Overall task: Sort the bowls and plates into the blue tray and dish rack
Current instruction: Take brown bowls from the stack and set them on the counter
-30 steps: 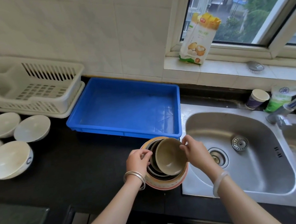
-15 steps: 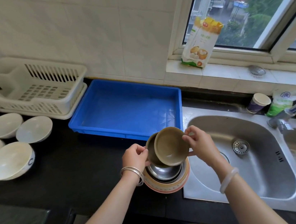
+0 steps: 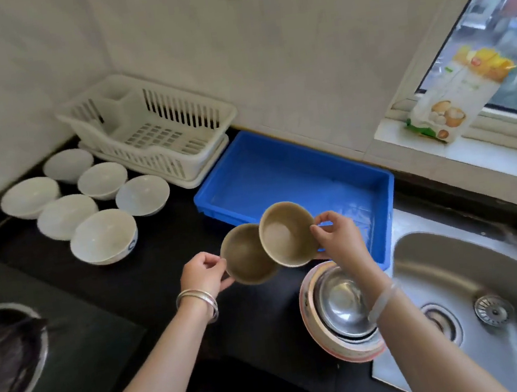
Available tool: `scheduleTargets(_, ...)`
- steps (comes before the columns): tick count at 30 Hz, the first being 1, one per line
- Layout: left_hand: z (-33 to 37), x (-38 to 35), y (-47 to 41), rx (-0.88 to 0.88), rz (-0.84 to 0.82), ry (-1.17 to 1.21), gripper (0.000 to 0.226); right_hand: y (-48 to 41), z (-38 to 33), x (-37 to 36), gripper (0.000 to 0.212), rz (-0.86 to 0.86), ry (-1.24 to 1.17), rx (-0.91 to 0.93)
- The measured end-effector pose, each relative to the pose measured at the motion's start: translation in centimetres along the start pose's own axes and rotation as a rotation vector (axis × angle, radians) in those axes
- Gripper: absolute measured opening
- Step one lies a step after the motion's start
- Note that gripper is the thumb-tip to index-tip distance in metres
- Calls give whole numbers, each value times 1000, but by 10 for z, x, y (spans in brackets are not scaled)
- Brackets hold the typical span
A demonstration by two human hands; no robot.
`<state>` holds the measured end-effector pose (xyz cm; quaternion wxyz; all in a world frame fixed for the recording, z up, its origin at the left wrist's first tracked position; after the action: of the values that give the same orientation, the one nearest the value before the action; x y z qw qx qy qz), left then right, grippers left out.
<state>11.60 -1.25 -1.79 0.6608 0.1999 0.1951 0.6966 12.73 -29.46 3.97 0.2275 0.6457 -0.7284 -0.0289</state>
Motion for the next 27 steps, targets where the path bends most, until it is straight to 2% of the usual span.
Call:
scheduleTargets(8, -34, 114, -23, 109, 260, 238, 19, -73, -1, -129, 12, -155, -33, -135)
scheduleTargets(13, -52, 161, -38, 161, 345, 292, 19, -105, 0, -194, 7, -198, -63, -217)
scheduleTargets(17, -63, 181, -47, 199, 380, 312, 19, -117, 5, -232, 9, -223, -58, -279)
scheduleTargets(21, -70, 189, -51, 231, 410, 337, 20, -124, 13, -253, 22, -225, -31, -331)
scheduleTargets(25, -73, 188, -54, 233, 414, 355, 20, -126, 20, -261, 14, -195, 3, -381)
scheduleTargets(27, -75, 187, -55, 247, 416, 359, 19, -126, 24, -263, 18, -166, -25, -397)
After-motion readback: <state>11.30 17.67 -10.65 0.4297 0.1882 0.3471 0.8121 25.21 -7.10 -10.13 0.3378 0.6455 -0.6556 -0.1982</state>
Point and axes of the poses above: each hand's wrist, its own y-axis away from the middle knuckle, its own x-axis out of the back of the hand, z = x × y, the point moved 10 cm from there along -y, towards the middle knuckle, and after that the axes turned 10 degrees about -z, right-handed, at the moved point
